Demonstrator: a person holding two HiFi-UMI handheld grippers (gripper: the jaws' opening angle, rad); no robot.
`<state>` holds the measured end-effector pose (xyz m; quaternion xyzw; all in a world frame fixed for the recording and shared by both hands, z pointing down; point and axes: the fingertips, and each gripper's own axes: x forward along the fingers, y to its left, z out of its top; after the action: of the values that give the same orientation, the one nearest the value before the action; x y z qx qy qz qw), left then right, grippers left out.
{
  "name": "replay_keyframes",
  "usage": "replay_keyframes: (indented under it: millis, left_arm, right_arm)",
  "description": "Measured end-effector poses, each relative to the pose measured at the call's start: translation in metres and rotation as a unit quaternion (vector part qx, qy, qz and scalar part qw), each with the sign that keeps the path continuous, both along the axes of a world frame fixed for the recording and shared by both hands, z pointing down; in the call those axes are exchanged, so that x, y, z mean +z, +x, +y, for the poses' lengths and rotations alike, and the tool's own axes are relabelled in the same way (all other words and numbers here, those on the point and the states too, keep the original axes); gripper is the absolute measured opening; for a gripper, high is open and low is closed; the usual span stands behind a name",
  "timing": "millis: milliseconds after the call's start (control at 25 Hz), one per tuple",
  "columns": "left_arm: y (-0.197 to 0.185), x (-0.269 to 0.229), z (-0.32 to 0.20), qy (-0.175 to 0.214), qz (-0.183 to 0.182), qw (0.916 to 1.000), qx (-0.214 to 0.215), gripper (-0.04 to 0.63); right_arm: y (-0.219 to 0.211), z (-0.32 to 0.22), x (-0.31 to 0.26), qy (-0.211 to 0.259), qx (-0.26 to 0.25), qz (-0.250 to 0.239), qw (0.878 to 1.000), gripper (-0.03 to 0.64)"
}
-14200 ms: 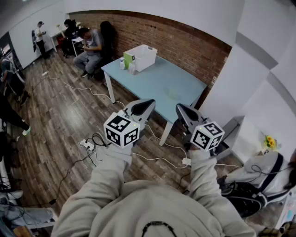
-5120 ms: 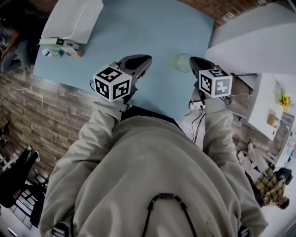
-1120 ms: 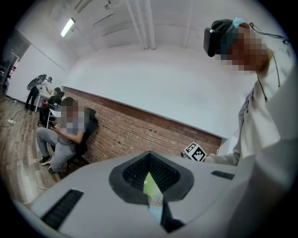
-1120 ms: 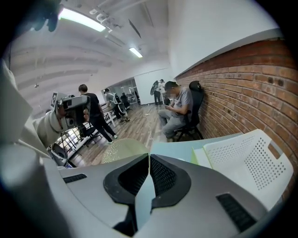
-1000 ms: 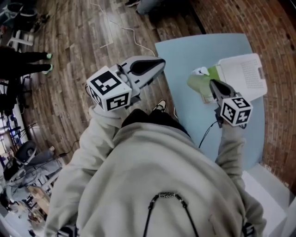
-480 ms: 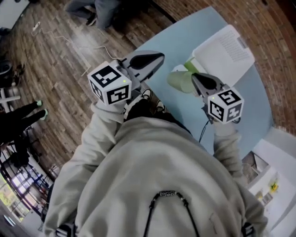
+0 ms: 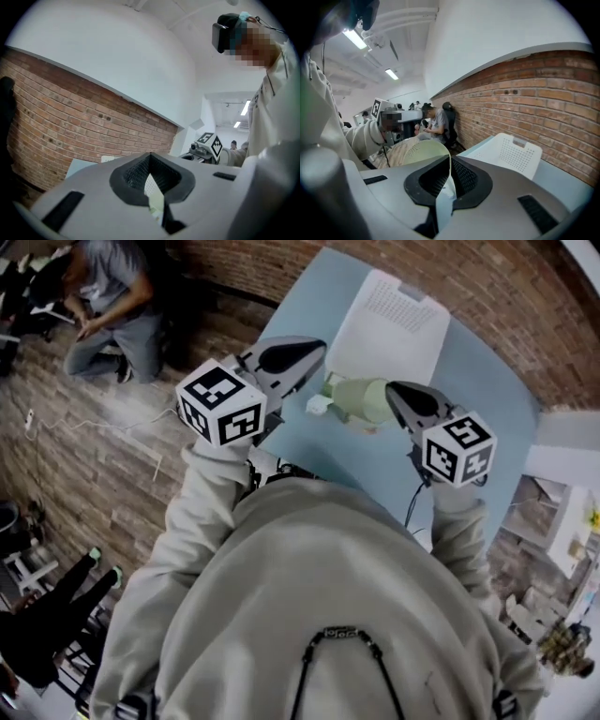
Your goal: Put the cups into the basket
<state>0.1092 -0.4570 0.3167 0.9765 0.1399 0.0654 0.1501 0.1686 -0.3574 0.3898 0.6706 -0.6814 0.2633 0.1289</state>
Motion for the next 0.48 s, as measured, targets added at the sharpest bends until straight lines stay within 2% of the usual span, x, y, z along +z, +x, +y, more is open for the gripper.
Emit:
replay_keyframes:
  millis: [120, 320, 480]
  left_arm:
    - [0.034, -0.013, 0.016, 0.021, 0.004, 0.9981, 0.057, -0.003]
    - [0.062, -0.03, 0.045, 0.039, 0.016, 0.9897, 0.137, -0.003]
    - [0.065, -0.035, 0.036, 0.018, 0.017, 0.9896, 0.142, -0.003]
  right_arm:
    - [0.038, 0.03, -0.017, 0.013, 0.071, 0.013, 0.997, 0.023]
    - [0.065, 0.071, -0.04, 0.024, 0.139, 0.055, 0.988, 0.024]
    - [0.072, 0.08, -0.037, 0.027, 0.169, 0.044, 0.984, 0.025]
